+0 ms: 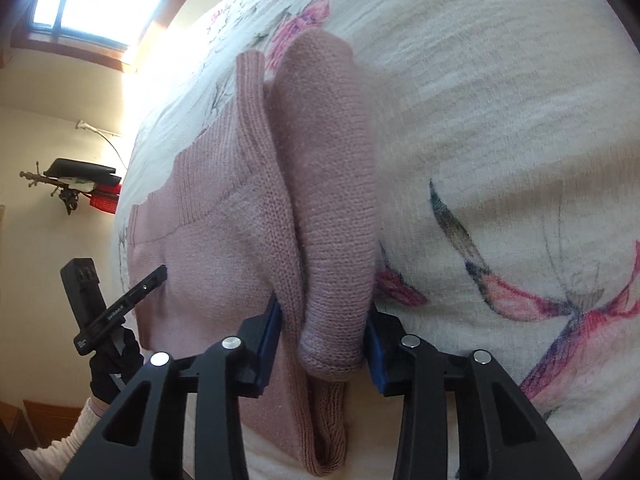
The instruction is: Fold small clothes
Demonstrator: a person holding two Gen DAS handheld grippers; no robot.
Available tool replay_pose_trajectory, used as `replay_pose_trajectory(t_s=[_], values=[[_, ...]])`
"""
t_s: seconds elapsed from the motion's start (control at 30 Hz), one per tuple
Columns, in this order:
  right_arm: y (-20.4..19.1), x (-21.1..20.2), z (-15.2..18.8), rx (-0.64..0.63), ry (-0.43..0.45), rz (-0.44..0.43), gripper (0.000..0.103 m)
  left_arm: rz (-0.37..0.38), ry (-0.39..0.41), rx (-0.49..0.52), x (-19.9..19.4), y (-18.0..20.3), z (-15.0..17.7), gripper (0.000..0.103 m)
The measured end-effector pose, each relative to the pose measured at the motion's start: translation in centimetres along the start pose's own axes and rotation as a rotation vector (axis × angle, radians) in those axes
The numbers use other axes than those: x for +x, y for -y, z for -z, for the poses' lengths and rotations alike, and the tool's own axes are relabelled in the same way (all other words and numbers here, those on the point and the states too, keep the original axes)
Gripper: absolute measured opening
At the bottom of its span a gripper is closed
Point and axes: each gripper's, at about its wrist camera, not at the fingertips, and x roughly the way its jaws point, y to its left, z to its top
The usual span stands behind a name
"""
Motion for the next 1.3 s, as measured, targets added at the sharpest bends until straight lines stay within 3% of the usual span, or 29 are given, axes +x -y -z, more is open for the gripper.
replay_pose_trajectory(t_s=[0.47,0.53,0.73,0.87,1.1,1.3], values=[[-0.3,0.6,1.0,0.052,0.042,0.03,0.028,0.012,-0.001,0.004,0.4,-0.2,0.1,0.033],[-1.0,0.0,1.0,0.058,0.044,0.041,0.023,0.018,-0.016,-0.005,-0.2,-0.2,-0.1,0.033],[-8.4,-2.3,1.1,-0.078,0.078,0.062,0.019,0.047,0.034,-0.015,-4.9,-2.0,0.4,0.038],[-15.1,-1.5,0.5,-0.21,0.072,0.063,0.019,0.069,0.058,-0.041,-7.2,-3.9,0.9,0.039],[-24.6,5.6,1.3,-0.422,-0.051,0.125,0.016,0.12,0.079,-0.083,-9.2,-6.1,1.2,0.039],[-26.0,11.9,2.4,-0.482,-0.154,0.257,0.018,0.139,0.083,-0.116,-9.7,-7.3,1.6,0.041]])
